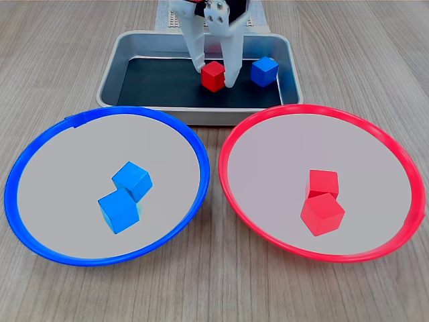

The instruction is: Move six blocks from tray to matching dishes

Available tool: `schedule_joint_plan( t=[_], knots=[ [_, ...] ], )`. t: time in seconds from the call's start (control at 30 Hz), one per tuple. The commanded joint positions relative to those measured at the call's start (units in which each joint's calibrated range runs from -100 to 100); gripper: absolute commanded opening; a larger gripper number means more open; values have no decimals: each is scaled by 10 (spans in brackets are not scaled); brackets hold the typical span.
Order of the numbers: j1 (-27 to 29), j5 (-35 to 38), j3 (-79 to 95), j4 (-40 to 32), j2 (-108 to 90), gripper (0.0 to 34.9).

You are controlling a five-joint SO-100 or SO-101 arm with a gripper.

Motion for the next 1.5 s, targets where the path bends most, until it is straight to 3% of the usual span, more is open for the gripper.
schedule_joint_plan(
  t=[0.0, 0.1, 0.23, 0.33, 0.53, 0.57, 0.67, 0.7, 0.8, 0.83, 0.87, 0.9, 1.07, 1.23, 1.3, 1.4, 1.47],
  knots=[
    [-14, 24, -8, 13, 5, 3],
    [-25, 8, -101, 90, 5, 2],
    [-55, -108, -343, 148, 47, 1],
    [-96, -202, -552, 109, 170, 1],
    [-139, -218, -613, -8, 300, 2],
    [-143, -211, -605, -22, 309, 27],
    [-152, -187, -558, -55, 315, 239],
    [-153, -181, -549, -56, 313, 246],
    [-147, -169, -518, -20, 276, 173],
    [-145, -162, -508, -7, 259, 108],
    [-140, -155, -495, 13, 237, 14],
    [-137, -143, -482, 47, 214, 5],
    [-110, -76, -370, 191, 108, 3],
    [-87, -57, -233, 216, 40, 5],
    [-90, -61, -187, 196, 22, 39],
    [-110, -70, -134, 165, 6, 146],
    [-123, -78, -121, 154, 4, 178]
  ],
)
